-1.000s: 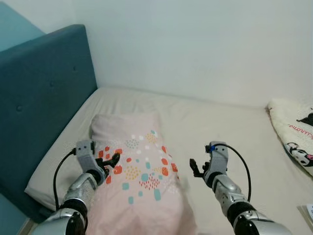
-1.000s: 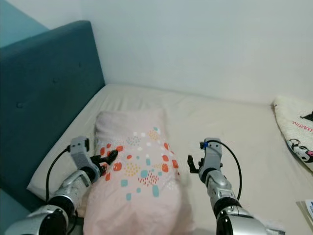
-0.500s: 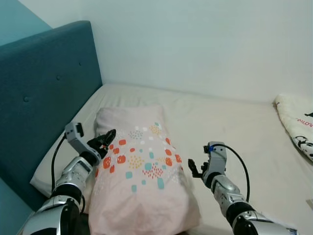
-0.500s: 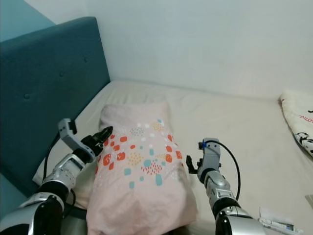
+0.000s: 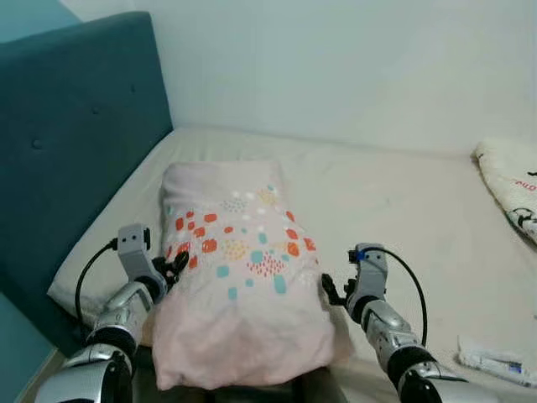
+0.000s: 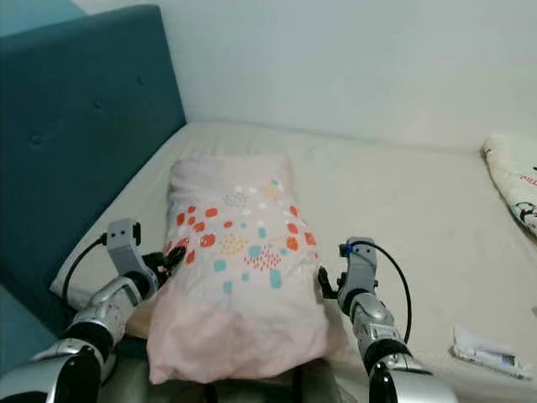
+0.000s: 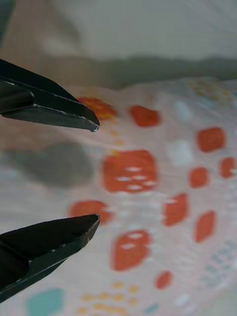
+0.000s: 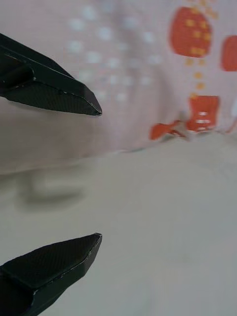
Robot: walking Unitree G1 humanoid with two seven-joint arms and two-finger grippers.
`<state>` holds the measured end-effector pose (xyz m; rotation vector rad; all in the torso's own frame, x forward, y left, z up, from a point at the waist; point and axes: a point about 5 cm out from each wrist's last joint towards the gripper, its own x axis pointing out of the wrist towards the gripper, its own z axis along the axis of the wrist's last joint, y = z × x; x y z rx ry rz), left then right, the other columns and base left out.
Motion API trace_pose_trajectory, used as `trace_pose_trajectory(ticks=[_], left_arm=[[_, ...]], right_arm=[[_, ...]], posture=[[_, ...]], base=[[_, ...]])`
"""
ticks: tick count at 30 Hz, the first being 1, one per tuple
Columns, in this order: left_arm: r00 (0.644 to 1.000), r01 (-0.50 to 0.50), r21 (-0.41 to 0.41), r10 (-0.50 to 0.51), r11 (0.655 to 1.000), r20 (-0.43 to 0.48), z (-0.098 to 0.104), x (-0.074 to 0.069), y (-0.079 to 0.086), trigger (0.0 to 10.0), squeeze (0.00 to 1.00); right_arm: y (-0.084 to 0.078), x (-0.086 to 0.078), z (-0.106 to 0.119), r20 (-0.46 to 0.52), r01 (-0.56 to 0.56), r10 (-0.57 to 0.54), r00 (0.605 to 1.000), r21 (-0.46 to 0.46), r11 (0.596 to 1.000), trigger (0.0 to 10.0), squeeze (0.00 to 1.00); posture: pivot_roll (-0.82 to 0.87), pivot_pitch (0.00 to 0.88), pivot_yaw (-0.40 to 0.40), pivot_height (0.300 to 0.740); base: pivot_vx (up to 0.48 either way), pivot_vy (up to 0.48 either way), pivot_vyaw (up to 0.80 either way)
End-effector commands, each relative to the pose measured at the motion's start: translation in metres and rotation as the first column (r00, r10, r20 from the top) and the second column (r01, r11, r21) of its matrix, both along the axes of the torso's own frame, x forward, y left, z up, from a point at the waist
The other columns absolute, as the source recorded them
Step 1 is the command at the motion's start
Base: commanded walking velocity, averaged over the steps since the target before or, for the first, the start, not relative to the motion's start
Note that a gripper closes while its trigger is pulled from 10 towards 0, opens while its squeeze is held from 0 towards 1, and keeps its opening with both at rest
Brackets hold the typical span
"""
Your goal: Clean up the room
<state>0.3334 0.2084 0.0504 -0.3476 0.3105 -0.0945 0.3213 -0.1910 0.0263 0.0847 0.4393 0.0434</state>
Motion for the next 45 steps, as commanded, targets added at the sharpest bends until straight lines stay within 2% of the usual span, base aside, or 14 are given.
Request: trace_pose_trajectory(ticks=[1, 2, 7, 15, 20, 22, 24, 25, 28, 33, 37, 39, 43, 45], left_arm=[[1.0, 0.02, -0.009, -0.02, 1.0, -0.013, -0.003, -0.003, 0.002, 10.0, 0.05], [0.999, 0.048, -0.027, -0.048, 0.998, -0.001, -0.003, -0.003, -0.001, 10.0, 1.0], [0.993, 0.115, -0.137, -0.109, 0.984, 0.056, 0.002, -0.001, -0.012, 10.0, 1.0], [0.988, 0.139, -0.205, -0.121, 0.969, 0.1, 0.009, 0.005, -0.02, 10.0, 1.0], [0.991, 0.099, -0.22, -0.076, 0.971, 0.112, 0.014, 0.01, -0.02, 10.0, 1.0], [0.995, 0.057, -0.194, -0.039, 0.979, 0.097, 0.016, 0.012, -0.017, 10.0, 1.0], [0.996, 0.03, -0.135, -0.018, 0.99, 0.084, 0.016, 0.012, -0.014, 10.0, 1.0], [0.996, 0.007, -0.098, 0.002, 0.995, 0.084, 0.016, 0.013, -0.011, 10.0, 0.0], [0.995, -0.038, -0.061, 0.044, 0.997, 0.095, 0.02, 0.014, -0.006, 10.0, 0.0], [0.972, -0.133, -0.046, 0.139, 0.99, 0.19, 0.045, 0.025, 0.015, 10.0, 0.0], [0.96, -0.143, -0.029, 0.146, 0.989, 0.24, 0.058, 0.029, 0.023, 10.0, 0.0], [0.956, -0.139, 0.024, 0.128, 0.99, 0.263, 0.065, 0.029, 0.029, 10.0, 0.0], [0.968, -0.143, 0.069, 0.125, 0.987, 0.219, 0.054, 0.024, 0.034, 10.0, 0.0], [0.979, -0.126, 0.081, 0.11, 0.989, 0.173, 0.042, 0.018, 0.032, 10.0, 0.0]], right_arm=[[-0.001, 0.001, 0.002, 0.006, 0.002, -0.002, 1.0, 0.0, 1.0, 10.0, 0.0], [-0.002, 0.001, 0.002, 0.008, 0.003, -0.003, 1.0, 0.0, 1.0, 10.0, 0.0], [-0.003, 0.001, 0.002, 0.013, 0.008, -0.008, 1.0, 0.001, 1.0, 10.0, 0.0], [-0.006, 0.0, 0.001, 0.011, 0.01, -0.01, 1.0, -0.004, 1.0, 10.0, 0.0], [-0.009, 0.0, 0.003, 0.019, 0.011, -0.011, 1.0, -0.009, 1.0, 10.0, 0.0], [-0.009, 0.002, 0.005, 0.025, 0.01, -0.01, 1.0, -0.01, 1.0, 10.0, 0.0], [-0.009, 0.003, 0.006, 0.032, 0.009, -0.009, 0.999, -0.006, 1.0, 10.0, 0.0], [-0.01, 0.003, 0.007, 0.034, 0.008, -0.008, 0.999, -0.006, 1.0, 10.0, 0.0], [-0.01, 0.003, 0.007, 0.036, 0.006, -0.006, 0.999, -0.007, 1.0, 10.0, 0.0], [-0.011, 0.003, 0.008, 0.039, 0.003, -0.002, 0.999, -0.006, 1.0, 10.0, 0.0], [-0.01, 0.003, 0.007, 0.039, 0.0, 0.0, 0.999, -0.005, 1.0, 10.0, 0.0], [-0.007, 0.003, 0.007, 0.038, -0.005, 0.005, 0.999, -0.001, 1.0, 10.0, 0.0], [-0.006, 0.002, 0.006, 0.037, -0.01, 0.01, 0.999, -0.001, 1.0, 10.0, 0.0], [-0.006, 0.002, 0.006, 0.039, -0.01, 0.01, 0.999, -0.002, 1.0, 10.0, 0.0]], posture=[[-0.09, 0.0, -0.019, 0.566], [-0.09, 0.0, -0.018, 0.561], [-0.1, 0.0, -0.019, 0.531], [-0.11, 0.0, -0.023, 0.501], [-0.12, 0.0, -0.025, 0.481], [-0.13, 0.0, -0.027, 0.471], [-0.13, 0.0, -0.027, 0.461], [-0.13, 0.0, -0.027, 0.456], [-0.13, 0.0, -0.028, 0.446], [-0.13, 0.0, -0.03, 0.426], [-0.12, 0.0, -0.031, 0.416], [-0.12, 0.0, -0.031, 0.406], [-0.12, 0.0, -0.029, 0.391], [-0.13, 0.0, -0.029, 0.381]], base=[[0.0, 0.0, 0.0], [0.0, 0.0, 0.0], [0.0, 0.0, 0.0], [0.0, 0.0, 0.0], [0.0, 0.0, 0.0], [0.0, 0.0, 0.0], [0.0, 0.0, 0.0], [0.0, 0.0, 0.0], [0.0, 0.0, 0.0], [0.0, 0.0, 0.0], [0.0, 0.0, 0.0], [0.0, 0.0, 0.0], [0.0, 0.0, 0.0], [0.0, 0.0, 0.0]])
